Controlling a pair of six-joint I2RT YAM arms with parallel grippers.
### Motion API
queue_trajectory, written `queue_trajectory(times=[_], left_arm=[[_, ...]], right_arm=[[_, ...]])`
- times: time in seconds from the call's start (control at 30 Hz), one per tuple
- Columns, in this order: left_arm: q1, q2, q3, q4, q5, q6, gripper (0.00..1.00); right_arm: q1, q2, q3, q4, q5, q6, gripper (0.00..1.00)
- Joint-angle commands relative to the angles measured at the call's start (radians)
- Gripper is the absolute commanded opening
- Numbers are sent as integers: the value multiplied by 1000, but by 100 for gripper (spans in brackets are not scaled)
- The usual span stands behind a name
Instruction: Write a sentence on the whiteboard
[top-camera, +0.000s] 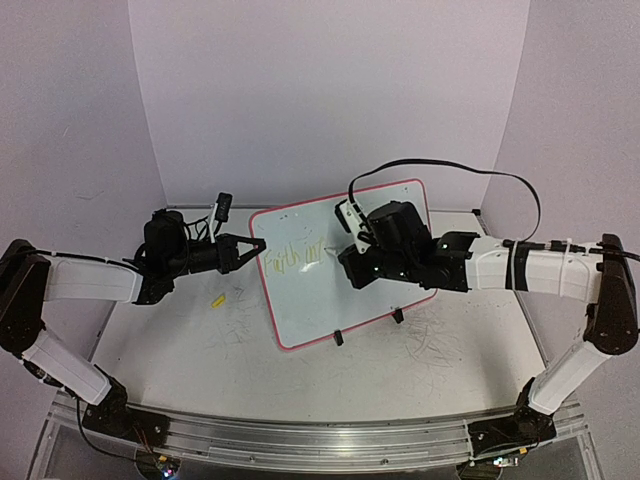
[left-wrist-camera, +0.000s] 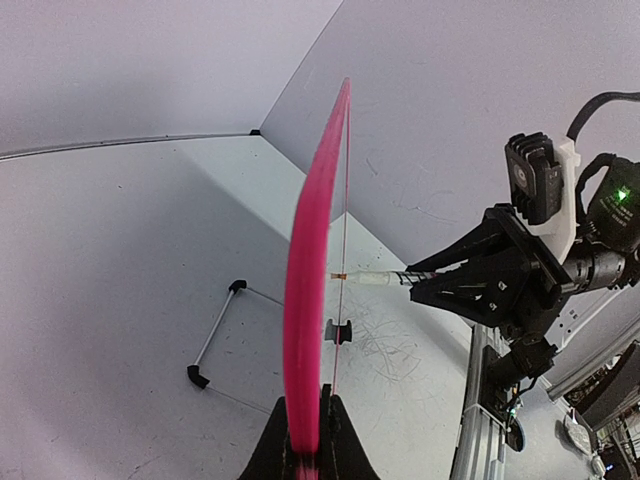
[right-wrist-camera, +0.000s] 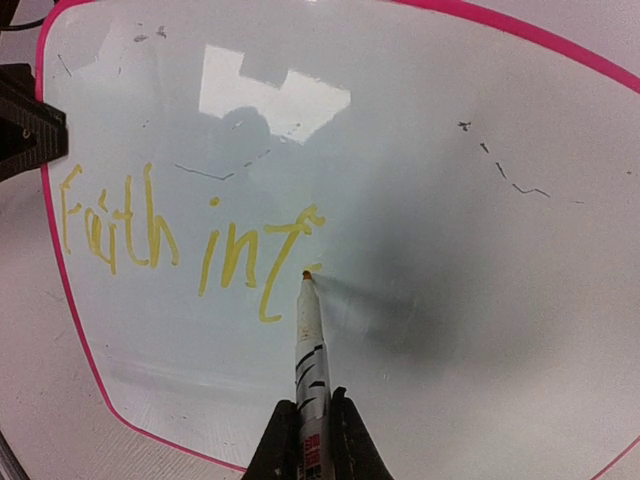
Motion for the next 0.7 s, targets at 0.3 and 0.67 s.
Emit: queue_trajectory(times=[0.3, 0.67], left_arm=[[0, -7, 9, -31, -25, 58, 0], [-2, -20, 5, -34, -27, 58, 0]], right_arm=[[-16, -29, -18, -26, 40, 20, 0], [-26, -16, 24, 1, 76, 26, 0]])
